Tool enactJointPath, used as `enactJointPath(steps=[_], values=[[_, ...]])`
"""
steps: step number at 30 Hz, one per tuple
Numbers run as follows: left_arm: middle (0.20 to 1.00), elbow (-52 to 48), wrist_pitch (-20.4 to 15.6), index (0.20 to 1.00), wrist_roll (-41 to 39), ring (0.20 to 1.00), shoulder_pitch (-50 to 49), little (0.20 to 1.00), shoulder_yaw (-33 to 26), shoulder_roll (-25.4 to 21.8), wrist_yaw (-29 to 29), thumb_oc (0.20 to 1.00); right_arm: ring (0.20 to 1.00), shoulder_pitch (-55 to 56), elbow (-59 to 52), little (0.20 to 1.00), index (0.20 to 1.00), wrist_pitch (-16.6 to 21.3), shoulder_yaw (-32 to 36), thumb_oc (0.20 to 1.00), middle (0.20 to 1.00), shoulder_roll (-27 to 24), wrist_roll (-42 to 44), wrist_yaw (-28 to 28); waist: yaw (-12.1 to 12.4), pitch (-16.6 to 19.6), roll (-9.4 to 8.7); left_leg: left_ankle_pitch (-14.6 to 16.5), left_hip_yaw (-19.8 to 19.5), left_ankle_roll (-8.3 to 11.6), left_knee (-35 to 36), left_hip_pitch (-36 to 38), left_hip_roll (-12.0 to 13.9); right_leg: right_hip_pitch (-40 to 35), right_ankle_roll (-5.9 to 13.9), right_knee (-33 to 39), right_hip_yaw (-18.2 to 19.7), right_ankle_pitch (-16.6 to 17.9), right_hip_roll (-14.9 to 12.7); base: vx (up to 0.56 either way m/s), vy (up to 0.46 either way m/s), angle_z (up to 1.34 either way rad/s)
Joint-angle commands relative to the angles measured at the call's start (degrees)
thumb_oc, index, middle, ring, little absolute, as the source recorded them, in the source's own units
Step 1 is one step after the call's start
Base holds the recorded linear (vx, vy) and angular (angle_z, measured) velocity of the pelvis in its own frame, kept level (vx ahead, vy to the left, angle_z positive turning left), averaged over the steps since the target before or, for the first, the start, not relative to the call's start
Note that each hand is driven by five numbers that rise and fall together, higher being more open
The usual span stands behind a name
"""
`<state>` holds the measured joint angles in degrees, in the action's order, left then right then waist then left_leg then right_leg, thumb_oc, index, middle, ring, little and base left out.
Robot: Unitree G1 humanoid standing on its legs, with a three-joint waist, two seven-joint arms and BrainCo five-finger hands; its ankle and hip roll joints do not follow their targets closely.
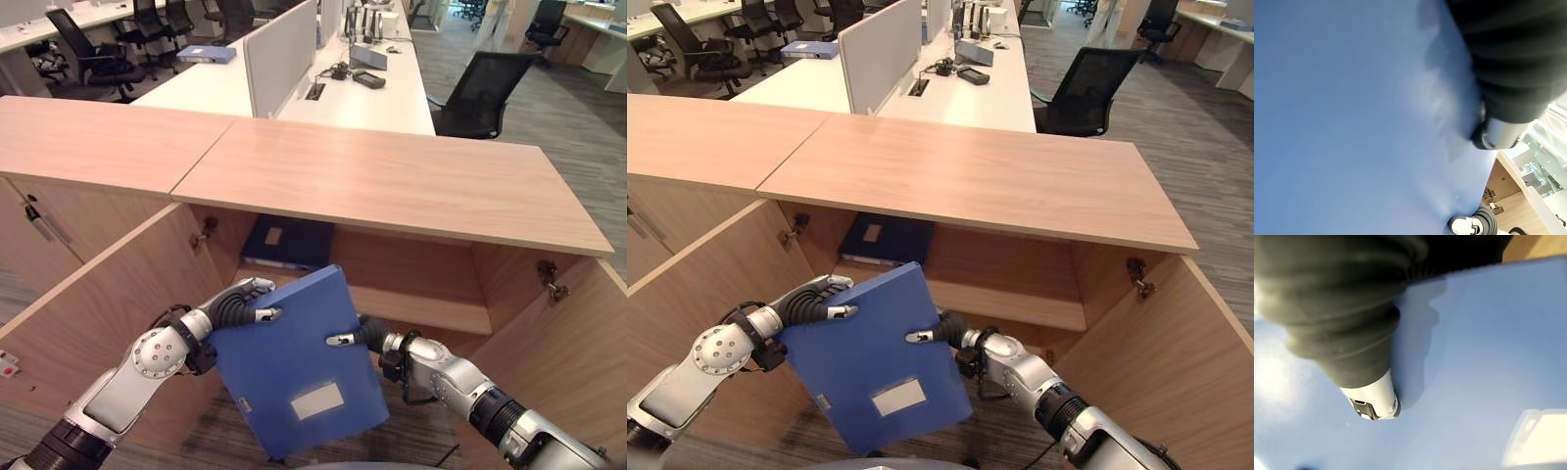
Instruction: Put the empty folder in the office cabinet
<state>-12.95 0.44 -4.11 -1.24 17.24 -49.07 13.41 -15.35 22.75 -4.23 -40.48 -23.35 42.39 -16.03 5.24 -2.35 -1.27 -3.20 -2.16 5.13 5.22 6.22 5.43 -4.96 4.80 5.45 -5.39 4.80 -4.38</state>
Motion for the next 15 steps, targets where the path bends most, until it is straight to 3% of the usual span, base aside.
enactJointPath(steps=[1,6,7,11,15], values=[[1.000,-5.7,-6.1,1.000,-12.1,1.000,3.5,1.000,-5.0,9.2,-4.9,1.000,0.200,4.3,3.3,0.200,0.200,0.6,6.7,0.200,0.200,12.5,18.4,2.3,-1.2,-0.8,-0.74,4.4,0.8,-0.50,-0.2,-0.4,-0.6,-1.6,1.28,-0.5,-3.5,-6.4,-0.3,0.02,-0.033,0.01],[1.000,-3.9,-4.4,1.000,-14.1,1.000,-0.4,1.000,-6.3,10.2,-5.1,1.000,0.200,8.0,7.2,0.200,0.200,0.6,14.0,0.200,0.200,13.3,20.1,5.8,-1.9,-0.7,-0.42,4.3,0.7,-0.22,-0.2,-0.3,-0.2,-1.7,1.14,-0.5,-3.5,-6.7,0.1,0.00,-0.019,0.00],[1.000,-1.7,-4.1,1.000,-15.4,1.000,-1.4,1.000,-6.3,11.4,-5.1,1.000,0.200,10.1,15.5,0.200,0.200,-0.4,15.1,0.200,0.200,16.1,19.0,4.8,-1.9,-1.0,-0.01,4.0,0.6,-0.04,-0.2,-0.4,0.0,-1.6,1.02,-0.5,-3.6,-6.8,0.4,-0.01,-0.044,0.01],[1.000,0.2,-4.1,1.000,-16.4,1.000,-5.0,1.000,-8.4,11.7,-3.0,1.000,0.200,12.5,26.0,0.200,0.200,-0.1,21.7,0.200,0.200,16.2,19.6,5.0,-2.3,-1.4,0.50,3.9,0.4,0.31,-0.2,-0.6,0.3,-1.6,0.80,-0.5,-3.6,-7.1,0.9,-0.02,-0.041,0.00],[1.000,7.1,-1.5,1.000,-17.5,1.000,-9.1,1.000,-9.8,14.7,-5.4,1.000,0.200,16.0,18.1,0.200,0.200,-0.1,24.7,0.200,0.200,14.6,20.5,6.5,-3.0,-1.9,0.74,3.0,0.0,0.99,-0.2,-0.8,1.3,-1.6,0.07,-0.5,-3.8,-7.7,2.2,-0.01,-0.108,0.01]])
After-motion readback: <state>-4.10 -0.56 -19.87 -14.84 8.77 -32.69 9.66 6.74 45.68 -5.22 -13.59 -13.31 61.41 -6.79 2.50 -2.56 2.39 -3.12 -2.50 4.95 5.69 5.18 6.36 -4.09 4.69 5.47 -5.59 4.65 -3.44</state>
